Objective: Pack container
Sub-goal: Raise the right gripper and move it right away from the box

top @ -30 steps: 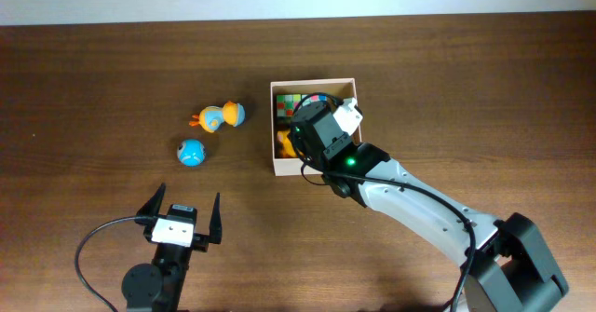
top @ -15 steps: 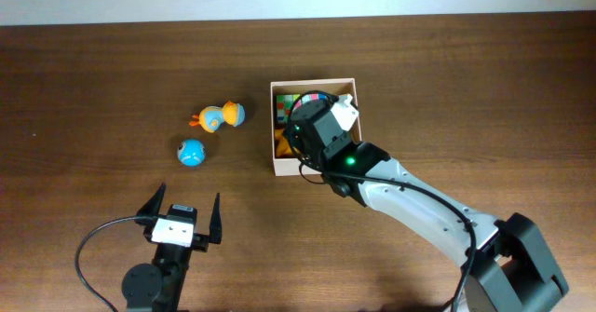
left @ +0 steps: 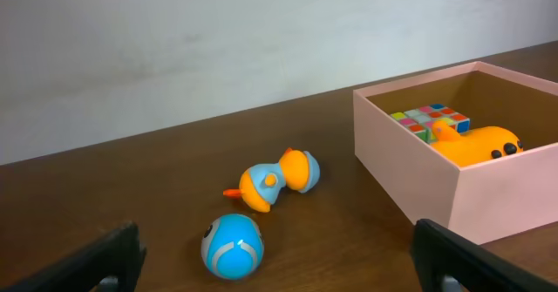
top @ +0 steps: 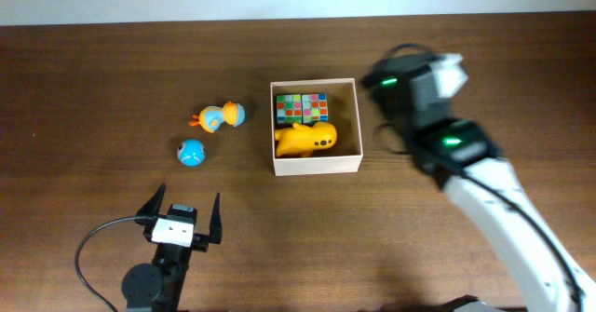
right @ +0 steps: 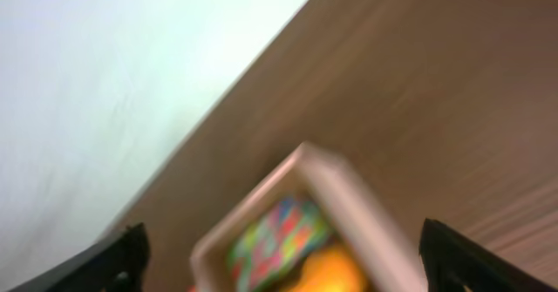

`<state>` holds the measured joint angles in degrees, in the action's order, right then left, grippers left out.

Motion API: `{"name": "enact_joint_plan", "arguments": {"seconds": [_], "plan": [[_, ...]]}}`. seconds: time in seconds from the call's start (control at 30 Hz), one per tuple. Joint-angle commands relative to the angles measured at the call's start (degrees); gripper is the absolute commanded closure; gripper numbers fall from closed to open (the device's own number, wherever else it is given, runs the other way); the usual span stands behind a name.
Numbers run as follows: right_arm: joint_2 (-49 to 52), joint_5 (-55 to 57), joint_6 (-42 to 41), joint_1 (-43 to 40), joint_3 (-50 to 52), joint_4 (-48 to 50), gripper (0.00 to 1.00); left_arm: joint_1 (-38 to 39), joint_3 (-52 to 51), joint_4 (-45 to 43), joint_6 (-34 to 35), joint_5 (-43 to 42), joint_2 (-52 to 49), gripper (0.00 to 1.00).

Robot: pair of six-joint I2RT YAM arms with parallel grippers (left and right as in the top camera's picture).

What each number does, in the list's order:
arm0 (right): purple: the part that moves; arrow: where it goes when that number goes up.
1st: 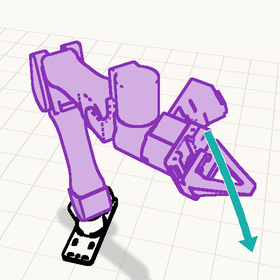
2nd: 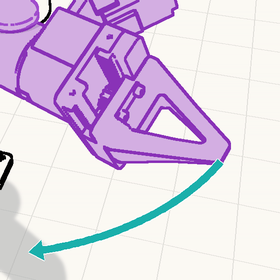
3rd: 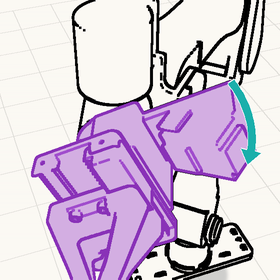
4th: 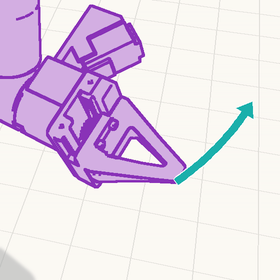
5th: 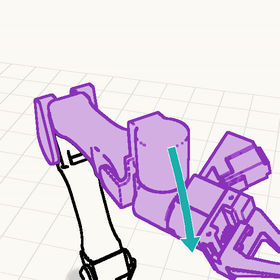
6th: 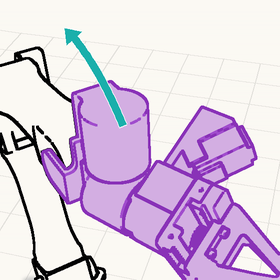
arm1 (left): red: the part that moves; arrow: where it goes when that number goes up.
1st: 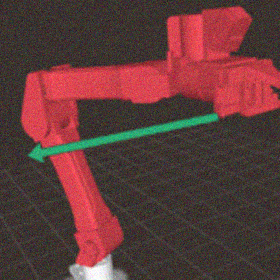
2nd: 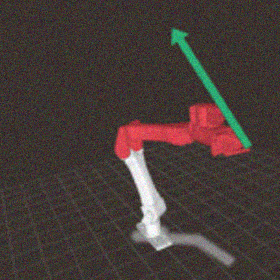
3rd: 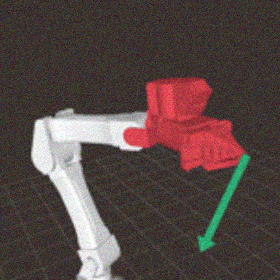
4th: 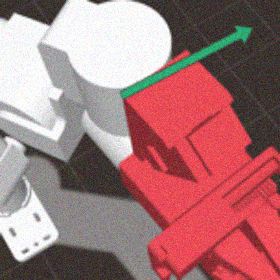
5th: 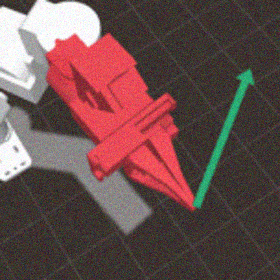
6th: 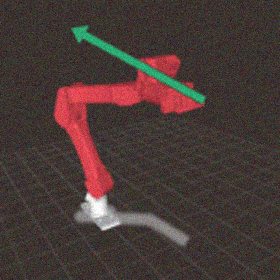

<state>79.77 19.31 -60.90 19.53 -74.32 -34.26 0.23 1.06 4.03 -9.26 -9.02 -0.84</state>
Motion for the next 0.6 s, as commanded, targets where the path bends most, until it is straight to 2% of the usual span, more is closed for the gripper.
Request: {"name": "enact_joint_plan", "arguments": {"seconds": [0.0, 0.1, 0.27, 0.43, 0.57], "plan": [[-1.99, 2.36, 5.49, -7.32, -0.5, -3.76, 0.01, -0.31, -0.42, 0.0, -0.72, 0.22, 0.55, 0.01], [-2.27, 2.34, 10.08, -14.34, -0.5, -7.72, 0.01, -0.31, -0.42, 0.0, -0.72, 0.24, 0.55, 0.01], [-1.73, 2.12, 23.45, -23.28, -0.48, -13.18, 0.01, -0.31, -0.42, 0.0, -0.72, 0.24, 0.55, 0.01], [1.05, 0.46, 25.11, -26.45, -0.09, -19.93, 0.01, -0.31, -0.42, 0.0, -0.72, 0.22, 0.55, 0.01], [4.55, 0.46, 25.11, -26.47, 1.75, -20.26, 0.01, -0.31, -0.42, -0.2, -0.72, 0.22, 0.55, 0.01]]}}
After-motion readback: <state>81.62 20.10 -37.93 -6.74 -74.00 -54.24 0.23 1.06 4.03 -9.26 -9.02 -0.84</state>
